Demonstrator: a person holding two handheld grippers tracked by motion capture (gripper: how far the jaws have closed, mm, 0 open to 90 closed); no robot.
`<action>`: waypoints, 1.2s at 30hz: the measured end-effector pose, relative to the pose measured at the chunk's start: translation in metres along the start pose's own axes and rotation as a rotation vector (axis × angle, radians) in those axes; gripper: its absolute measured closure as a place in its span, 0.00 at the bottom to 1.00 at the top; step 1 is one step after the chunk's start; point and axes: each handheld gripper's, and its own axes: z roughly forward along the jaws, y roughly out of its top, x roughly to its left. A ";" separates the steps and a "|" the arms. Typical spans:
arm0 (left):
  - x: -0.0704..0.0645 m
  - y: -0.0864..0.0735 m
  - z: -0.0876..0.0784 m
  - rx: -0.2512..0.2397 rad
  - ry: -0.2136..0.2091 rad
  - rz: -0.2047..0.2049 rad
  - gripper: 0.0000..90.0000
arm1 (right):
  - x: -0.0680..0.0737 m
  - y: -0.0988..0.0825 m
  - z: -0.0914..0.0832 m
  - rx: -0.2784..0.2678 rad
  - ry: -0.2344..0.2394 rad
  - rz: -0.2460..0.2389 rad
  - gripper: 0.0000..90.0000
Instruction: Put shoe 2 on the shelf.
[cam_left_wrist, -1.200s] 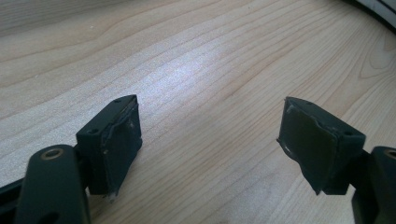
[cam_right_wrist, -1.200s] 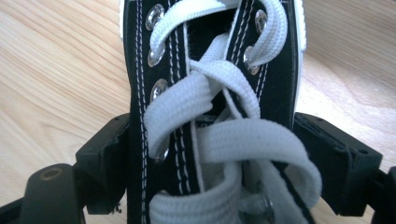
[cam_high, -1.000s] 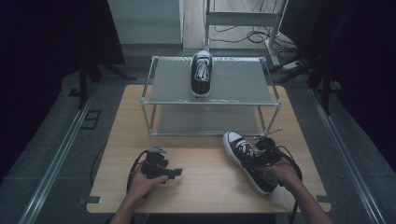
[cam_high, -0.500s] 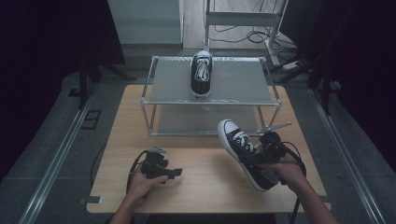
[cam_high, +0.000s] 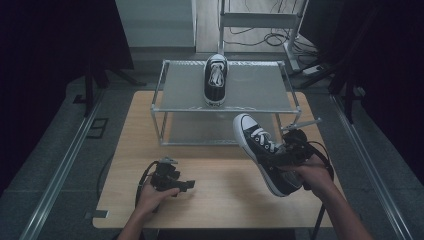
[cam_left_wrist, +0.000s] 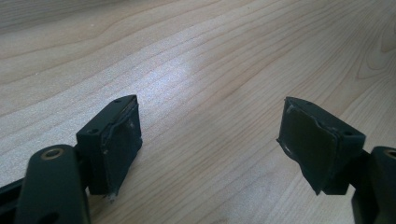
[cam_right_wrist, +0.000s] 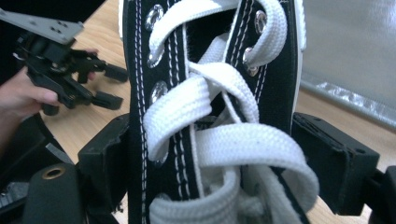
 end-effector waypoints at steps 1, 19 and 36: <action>0.000 0.000 0.000 -0.001 0.000 0.000 0.23 | 0.001 0.002 -0.002 -0.002 0.001 -0.001 0.20; 0.000 0.000 0.000 -0.001 -0.002 -0.002 0.23 | 0.007 0.031 -0.021 -0.059 0.001 0.016 0.20; 0.000 0.000 0.000 0.000 -0.008 -0.001 0.23 | 0.000 0.076 -0.027 -0.104 -0.010 0.056 0.20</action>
